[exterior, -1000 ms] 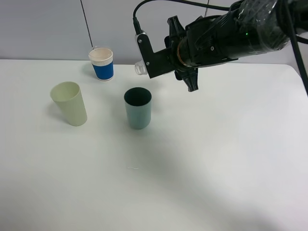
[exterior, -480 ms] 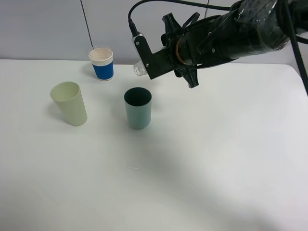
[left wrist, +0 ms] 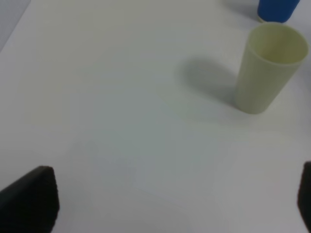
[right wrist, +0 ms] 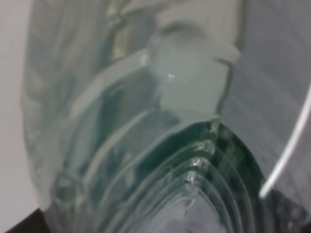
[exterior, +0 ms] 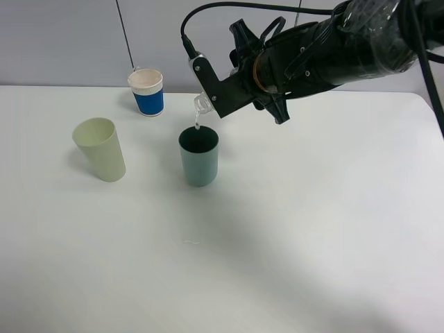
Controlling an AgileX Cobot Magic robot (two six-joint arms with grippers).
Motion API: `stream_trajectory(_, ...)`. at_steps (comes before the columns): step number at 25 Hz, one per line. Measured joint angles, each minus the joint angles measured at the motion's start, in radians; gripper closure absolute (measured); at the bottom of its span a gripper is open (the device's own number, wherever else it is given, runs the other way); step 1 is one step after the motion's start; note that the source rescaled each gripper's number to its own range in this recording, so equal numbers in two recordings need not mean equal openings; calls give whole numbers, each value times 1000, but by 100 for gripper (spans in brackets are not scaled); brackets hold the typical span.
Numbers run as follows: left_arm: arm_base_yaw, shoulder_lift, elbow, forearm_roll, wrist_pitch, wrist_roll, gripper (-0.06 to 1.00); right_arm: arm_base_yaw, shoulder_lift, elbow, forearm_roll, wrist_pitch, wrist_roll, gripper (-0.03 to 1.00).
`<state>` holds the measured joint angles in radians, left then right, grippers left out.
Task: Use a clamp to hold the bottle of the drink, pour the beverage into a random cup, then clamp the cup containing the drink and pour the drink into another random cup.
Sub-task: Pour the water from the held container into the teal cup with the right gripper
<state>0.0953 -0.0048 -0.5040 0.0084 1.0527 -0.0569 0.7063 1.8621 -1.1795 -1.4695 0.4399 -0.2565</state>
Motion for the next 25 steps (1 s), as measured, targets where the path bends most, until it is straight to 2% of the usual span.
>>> stream_trajectory(6,0,0,0,0,0,0,-6,0,0,0,0,0,-39,95)
stream_trajectory(25,0,0,0,0,0,0,-6,0,0,0,-22,56,-37,95)
